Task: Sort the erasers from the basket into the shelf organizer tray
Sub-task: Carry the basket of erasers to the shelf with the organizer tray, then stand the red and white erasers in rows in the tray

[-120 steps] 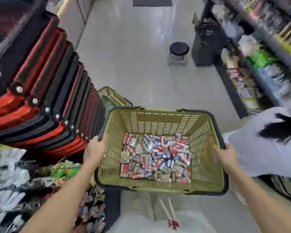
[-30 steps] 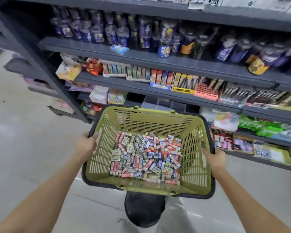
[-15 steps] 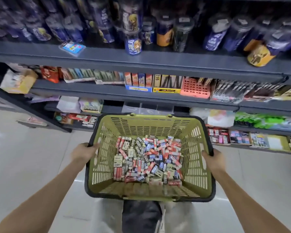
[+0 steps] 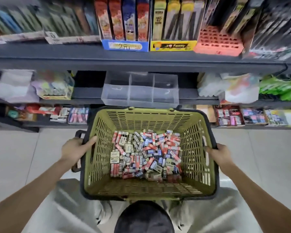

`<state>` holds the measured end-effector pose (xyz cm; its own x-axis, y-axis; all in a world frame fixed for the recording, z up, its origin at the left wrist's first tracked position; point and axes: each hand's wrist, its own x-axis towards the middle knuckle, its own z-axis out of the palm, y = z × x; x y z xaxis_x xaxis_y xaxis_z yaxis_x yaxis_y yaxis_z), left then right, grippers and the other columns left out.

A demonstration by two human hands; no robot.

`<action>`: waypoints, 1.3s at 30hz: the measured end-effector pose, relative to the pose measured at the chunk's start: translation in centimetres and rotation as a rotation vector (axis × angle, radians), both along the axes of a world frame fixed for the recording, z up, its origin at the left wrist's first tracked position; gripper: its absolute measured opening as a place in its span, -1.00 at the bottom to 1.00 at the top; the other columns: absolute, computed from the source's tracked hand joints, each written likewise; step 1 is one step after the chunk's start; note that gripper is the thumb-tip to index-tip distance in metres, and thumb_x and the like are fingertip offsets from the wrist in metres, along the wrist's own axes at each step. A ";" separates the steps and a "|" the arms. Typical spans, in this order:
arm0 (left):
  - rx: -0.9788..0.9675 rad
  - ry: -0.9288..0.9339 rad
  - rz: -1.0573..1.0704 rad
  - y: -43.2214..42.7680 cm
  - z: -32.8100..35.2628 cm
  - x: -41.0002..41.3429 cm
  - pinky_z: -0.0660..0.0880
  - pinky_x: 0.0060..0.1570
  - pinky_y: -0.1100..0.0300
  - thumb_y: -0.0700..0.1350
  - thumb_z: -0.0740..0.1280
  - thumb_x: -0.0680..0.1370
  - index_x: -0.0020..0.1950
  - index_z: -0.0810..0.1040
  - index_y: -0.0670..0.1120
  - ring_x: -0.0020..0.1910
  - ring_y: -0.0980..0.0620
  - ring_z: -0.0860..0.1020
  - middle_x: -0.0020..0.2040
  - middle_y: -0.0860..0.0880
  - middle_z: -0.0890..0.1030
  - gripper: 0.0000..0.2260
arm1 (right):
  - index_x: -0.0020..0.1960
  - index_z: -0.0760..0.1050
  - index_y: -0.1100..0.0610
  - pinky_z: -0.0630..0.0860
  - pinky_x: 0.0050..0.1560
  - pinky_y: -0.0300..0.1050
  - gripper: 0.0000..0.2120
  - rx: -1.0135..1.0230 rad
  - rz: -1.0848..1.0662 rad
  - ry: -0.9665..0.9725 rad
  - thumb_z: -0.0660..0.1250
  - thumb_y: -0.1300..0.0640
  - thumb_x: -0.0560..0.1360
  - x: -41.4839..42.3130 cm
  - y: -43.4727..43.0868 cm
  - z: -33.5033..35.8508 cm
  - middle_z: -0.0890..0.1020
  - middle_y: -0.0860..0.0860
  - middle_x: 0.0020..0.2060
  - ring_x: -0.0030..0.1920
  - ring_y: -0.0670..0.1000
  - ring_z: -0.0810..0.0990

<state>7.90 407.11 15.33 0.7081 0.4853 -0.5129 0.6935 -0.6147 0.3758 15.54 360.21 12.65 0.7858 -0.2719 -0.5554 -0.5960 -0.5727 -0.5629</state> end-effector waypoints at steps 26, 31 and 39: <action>0.725 -0.690 -0.643 -4.8 -13.7 10.1 0.38 0.07 -0.20 0.16 0.10 0.51 0.29 0.46 -0.25 0.09 -0.37 0.45 0.12 -0.37 0.49 -0.43 | 0.04 0.57 0.10 0.51 0.05 -0.02 -0.77 -0.419 1.118 -0.586 0.35 -0.02 0.49 6.7 8.4 -12.4 0.63 0.00 -0.06 -0.01 0.03 0.57; 0.689 -0.658 -0.643 -5.1 -13.2 8.8 0.35 0.12 -0.20 0.18 0.11 0.47 0.35 0.45 -0.23 0.16 -0.37 0.43 0.19 -0.38 0.47 -0.38 | 0.20 0.50 0.04 0.51 0.01 -0.09 -0.68 -0.398 1.186 -0.209 0.36 -0.01 0.47 6.3 9.3 -15.5 0.62 0.01 0.03 -0.01 0.02 0.57; 0.694 -0.681 -0.555 -5.7 -13.3 8.9 0.31 0.15 -0.18 0.10 0.33 0.45 0.34 0.47 -0.14 0.18 -0.32 0.41 0.19 -0.31 0.48 -0.48 | 0.44 0.26 0.03 0.40 0.27 -0.01 -0.31 -0.494 1.239 -0.173 0.43 -0.09 0.40 6.7 9.1 -20.9 0.47 0.03 0.32 0.27 0.08 0.44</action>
<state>16.81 401.44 2.06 0.9451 0.0452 0.3237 0.0382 -0.9989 0.0280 22.24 369.32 -8.27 0.7080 0.5220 -0.4756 0.5156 -0.8423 -0.1570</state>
